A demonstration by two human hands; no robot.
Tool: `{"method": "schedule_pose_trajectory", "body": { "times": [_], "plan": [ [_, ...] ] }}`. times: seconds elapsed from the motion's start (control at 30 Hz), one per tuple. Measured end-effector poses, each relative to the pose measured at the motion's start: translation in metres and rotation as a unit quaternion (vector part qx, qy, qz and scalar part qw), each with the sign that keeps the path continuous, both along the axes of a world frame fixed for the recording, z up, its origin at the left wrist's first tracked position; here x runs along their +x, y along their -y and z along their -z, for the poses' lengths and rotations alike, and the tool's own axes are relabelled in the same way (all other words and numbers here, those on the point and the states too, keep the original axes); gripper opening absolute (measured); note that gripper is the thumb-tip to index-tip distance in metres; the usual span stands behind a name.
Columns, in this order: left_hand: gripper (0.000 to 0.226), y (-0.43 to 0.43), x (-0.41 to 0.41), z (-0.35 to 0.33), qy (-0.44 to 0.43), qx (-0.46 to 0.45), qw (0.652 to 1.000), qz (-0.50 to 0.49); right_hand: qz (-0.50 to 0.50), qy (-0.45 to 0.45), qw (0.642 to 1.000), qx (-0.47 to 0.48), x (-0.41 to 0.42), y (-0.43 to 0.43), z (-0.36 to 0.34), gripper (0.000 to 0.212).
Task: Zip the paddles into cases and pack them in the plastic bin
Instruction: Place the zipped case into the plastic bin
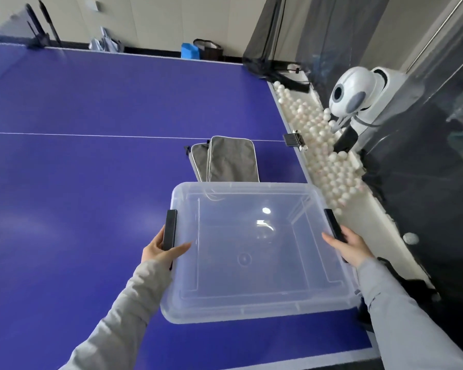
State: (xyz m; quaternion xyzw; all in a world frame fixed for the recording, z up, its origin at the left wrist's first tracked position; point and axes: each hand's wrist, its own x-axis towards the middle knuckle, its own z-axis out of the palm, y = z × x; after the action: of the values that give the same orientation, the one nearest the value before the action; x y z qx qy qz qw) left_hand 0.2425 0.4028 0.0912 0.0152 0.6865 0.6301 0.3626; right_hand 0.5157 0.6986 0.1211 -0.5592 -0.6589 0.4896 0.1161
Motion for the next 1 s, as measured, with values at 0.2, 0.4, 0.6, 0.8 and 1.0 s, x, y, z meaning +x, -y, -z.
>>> {"method": "schedule_pose_trajectory", "body": {
  "times": [0.2, 0.4, 0.6, 0.8, 1.0],
  "plan": [
    [0.059, 0.002, -0.002, -0.002, 0.020, 0.002, 1.000, -0.002, 0.000, -0.045, 0.998, -0.039, 0.007, -0.007, 0.008, 0.022],
    [0.043, 0.007, -0.009, 0.002, 0.072, 0.000, 0.997, -0.028, 0.018, -0.076, 0.992, -0.097, 0.014, -0.014, 0.013, 0.037],
    [0.053, 0.016, -0.016, -0.003, 0.083, 0.003, 0.996, 0.016, 0.014, -0.085, 0.987, -0.138, 0.021, -0.016, 0.010, 0.037],
    [0.087, 0.016, -0.016, -0.010, 0.015, -0.026, 0.999, 0.013, -0.010, -0.076, 0.997, -0.001, 0.021, -0.008, 0.011, 0.046],
    [0.086, 0.023, 0.013, -0.010, -0.223, -0.195, 0.953, 0.066, -0.043, -0.009, 0.992, 0.115, 0.028, 0.010, 0.009, 0.062]
  ]
}}
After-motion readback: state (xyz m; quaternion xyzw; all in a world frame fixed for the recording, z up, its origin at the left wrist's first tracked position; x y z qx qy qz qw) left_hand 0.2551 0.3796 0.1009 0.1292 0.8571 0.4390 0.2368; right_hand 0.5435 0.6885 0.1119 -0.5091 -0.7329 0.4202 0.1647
